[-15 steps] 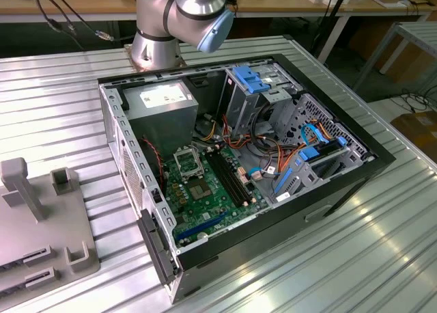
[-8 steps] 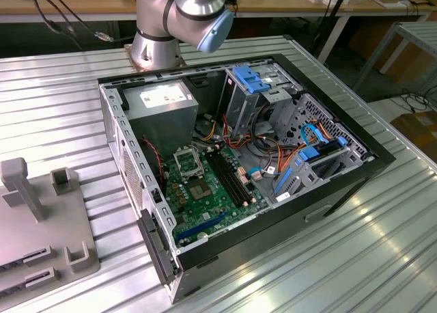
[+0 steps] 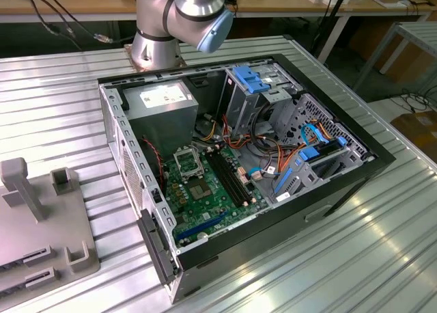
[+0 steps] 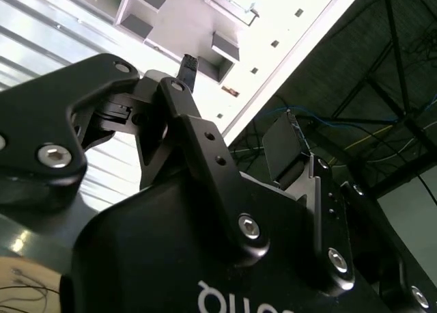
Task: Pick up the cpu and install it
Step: 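Pick up the cpu and move it towards the insertion slot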
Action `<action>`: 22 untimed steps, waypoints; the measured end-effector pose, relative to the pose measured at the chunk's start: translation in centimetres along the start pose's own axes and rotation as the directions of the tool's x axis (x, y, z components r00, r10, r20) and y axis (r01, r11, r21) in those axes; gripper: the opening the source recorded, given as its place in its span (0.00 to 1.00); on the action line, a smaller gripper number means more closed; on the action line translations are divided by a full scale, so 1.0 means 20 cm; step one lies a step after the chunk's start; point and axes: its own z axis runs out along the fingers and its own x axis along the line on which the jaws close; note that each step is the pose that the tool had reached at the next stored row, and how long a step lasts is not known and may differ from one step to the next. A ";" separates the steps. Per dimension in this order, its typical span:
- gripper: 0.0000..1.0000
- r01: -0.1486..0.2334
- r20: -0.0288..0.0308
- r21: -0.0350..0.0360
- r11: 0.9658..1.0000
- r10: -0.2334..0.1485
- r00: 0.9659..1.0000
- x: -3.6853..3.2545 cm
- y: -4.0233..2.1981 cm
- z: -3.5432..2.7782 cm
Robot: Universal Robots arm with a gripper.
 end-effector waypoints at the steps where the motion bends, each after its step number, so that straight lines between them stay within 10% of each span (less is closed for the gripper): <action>1: 0.66 0.000 0.000 0.000 1.000 0.000 1.000 0.001 0.000 0.005; 22: 0.66 0.028 -0.001 0.000 1.000 -0.028 1.000 0.056 -0.011 0.122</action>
